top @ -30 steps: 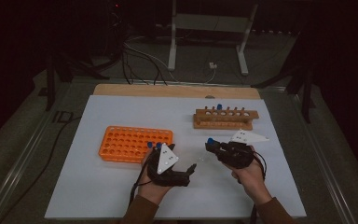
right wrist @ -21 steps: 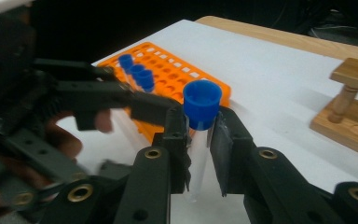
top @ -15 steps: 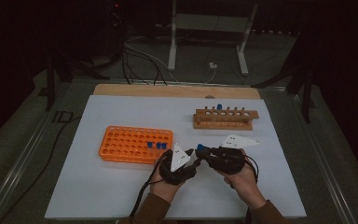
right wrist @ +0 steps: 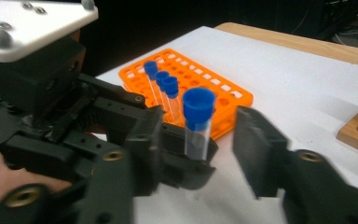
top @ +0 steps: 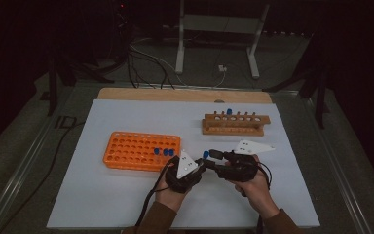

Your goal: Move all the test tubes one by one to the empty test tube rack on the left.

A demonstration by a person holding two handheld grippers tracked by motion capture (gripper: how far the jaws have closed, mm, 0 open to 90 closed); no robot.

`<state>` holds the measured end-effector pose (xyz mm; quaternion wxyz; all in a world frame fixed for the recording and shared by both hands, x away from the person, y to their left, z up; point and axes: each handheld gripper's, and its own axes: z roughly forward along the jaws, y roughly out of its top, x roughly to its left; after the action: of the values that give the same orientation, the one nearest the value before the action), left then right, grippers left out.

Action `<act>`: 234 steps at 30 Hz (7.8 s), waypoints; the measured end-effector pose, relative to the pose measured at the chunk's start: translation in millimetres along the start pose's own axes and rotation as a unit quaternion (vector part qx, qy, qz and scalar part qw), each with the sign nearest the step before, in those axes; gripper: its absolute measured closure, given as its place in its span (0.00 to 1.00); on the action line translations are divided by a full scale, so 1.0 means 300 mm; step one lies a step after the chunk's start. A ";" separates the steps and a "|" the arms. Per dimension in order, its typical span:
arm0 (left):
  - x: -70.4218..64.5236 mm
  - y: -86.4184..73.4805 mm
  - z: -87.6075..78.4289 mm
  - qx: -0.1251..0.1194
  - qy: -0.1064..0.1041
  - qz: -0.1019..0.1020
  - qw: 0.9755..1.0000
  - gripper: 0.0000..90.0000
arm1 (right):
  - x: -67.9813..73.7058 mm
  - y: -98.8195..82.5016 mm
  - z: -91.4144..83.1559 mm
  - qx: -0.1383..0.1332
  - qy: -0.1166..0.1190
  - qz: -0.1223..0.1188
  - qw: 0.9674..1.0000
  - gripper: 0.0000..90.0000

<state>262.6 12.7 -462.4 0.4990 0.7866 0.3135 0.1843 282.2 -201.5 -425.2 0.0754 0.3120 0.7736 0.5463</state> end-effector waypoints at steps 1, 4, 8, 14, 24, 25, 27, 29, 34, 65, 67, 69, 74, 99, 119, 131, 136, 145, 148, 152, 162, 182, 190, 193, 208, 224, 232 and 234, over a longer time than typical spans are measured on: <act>0.005 -0.002 -0.004 -0.002 0.001 -0.003 1.000 0.86 | -0.004 0.000 -0.005 -0.002 -0.003 0.001 1.000 0.48; 0.022 -0.006 -0.020 -0.009 -0.002 -0.010 1.000 0.86 | -0.018 -0.004 -0.021 -0.004 -0.011 -0.002 1.000 0.40; 0.044 -0.010 -0.047 -0.015 -0.002 -0.014 1.000 0.86 | -0.037 -0.015 -0.042 -0.010 -0.029 -0.006 1.000 0.28; 0.079 -0.014 -0.091 -0.023 0.001 -0.019 1.000 0.86 | -0.067 -0.044 -0.048 0.006 -0.074 -0.011 0.997 0.18; 0.145 -0.047 -0.185 -0.039 0.004 -0.027 0.999 0.86 | -0.091 -0.063 -0.063 0.000 -0.108 -0.006 0.994 0.06; 0.153 -0.052 -0.193 -0.041 0.004 -0.031 0.999 0.86 | -0.092 -0.064 -0.064 -0.001 -0.109 -0.006 0.994 0.05; 0.169 -0.061 -0.209 -0.042 0.007 -0.035 0.998 0.85 | -0.092 -0.066 -0.066 -0.003 -0.110 -0.007 0.994 0.04; 0.185 -0.066 -0.224 -0.044 0.008 -0.043 0.998 0.85 | -0.091 -0.067 -0.068 -0.003 -0.114 -0.009 0.993 0.03; 0.212 -0.070 -0.261 -0.052 0.015 -0.048 0.997 0.85 | -0.087 -0.066 -0.075 -0.005 -0.121 -0.012 0.993 0.02; 0.355 -0.149 -0.249 -0.041 0.122 -0.079 0.989 0.85 | -0.084 -0.071 -0.082 -0.009 -0.117 -0.013 0.993 0.02; 0.358 -0.155 -0.243 -0.040 0.117 -0.087 0.989 0.85 | -0.082 -0.072 -0.080 -0.008 -0.117 -0.014 0.993 0.02; 0.356 -0.161 -0.236 -0.031 0.116 -0.084 0.989 0.85 | -0.081 -0.073 -0.078 -0.007 -0.115 -0.014 0.993 0.02; 0.356 -0.171 -0.222 -0.010 0.111 -0.079 0.991 0.85 | -0.080 -0.074 -0.074 -0.005 -0.113 -0.015 0.993 0.02; 0.352 -0.193 -0.190 0.072 0.117 -0.065 0.988 0.86 | -0.083 -0.081 -0.071 0.001 -0.108 -0.016 0.994 0.02; 0.341 -0.181 -0.208 0.066 0.118 -0.046 0.990 0.86 | -0.079 -0.083 -0.066 0.005 -0.103 -0.019 0.994 0.02; 0.359 -0.177 -0.244 0.040 0.112 -0.093 0.989 0.62 | -0.097 -0.063 -0.075 -0.004 -0.115 -0.015 0.993 0.02; 0.361 -0.172 -0.272 0.012 0.096 -0.099 0.990 0.47 | -0.114 -0.038 -0.073 -0.005 -0.125 -0.016 0.992 0.02; 0.348 -0.162 -0.297 -0.016 0.094 -0.099 0.990 0.19 | -0.175 0.019 -0.034 -0.002 -0.148 -0.011 0.989 0.04; 0.347 -0.162 -0.302 -0.019 0.096 -0.102 0.990 0.12 | -0.198 0.039 -0.018 0.000 -0.158 -0.006 0.987 0.04; 0.345 -0.158 -0.305 -0.027 0.095 -0.102 0.990 0.02 | -0.240 0.069 0.005 0.003 -0.170 -0.003 0.985 0.04; 0.338 -0.158 -0.292 -0.031 0.094 -0.109 0.989 0.00 | -0.363 0.112 0.072 0.026 -0.198 0.029 0.979 0.10; 0.333 -0.166 -0.286 -0.036 0.102 -0.112 0.988 0.01 | -0.517 0.101 0.169 0.024 -0.247 0.062 0.967 0.47; 0.333 -0.168 -0.286 -0.035 0.101 -0.113 0.988 0.01 | -0.530 0.085 0.191 0.030 -0.242 0.063 0.968 0.71; 0.333 -0.168 -0.284 -0.031 0.100 -0.113 0.988 0.01 | -0.524 0.084 0.199 0.030 -0.240 0.058 0.969 0.79; 0.331 -0.170 -0.279 -0.028 0.097 -0.113 0.988 0.01 | -0.483 0.102 0.206 0.034 -0.263 0.023 0.964 0.86; 0.328 -0.170 -0.279 -0.027 0.098 -0.111 0.989 0.01 | -0.419 0.204 0.095 -0.009 -0.257 -0.006 0.966 0.86; 0.320 -0.166 -0.277 -0.028 0.095 -0.109 0.989 0.01 | -0.381 0.231 0.045 -0.023 -0.243 -0.011 0.970 0.86; 0.316 -0.164 -0.276 -0.029 0.094 -0.108 0.989 0.01 | -0.371 0.229 0.037 -0.026 -0.235 -0.009 0.972 0.86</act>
<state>267.3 147.5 -473.1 0.5071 0.7124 0.4363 0.2118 403.2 -241.3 -393.2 0.2677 0.4226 0.7226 0.4770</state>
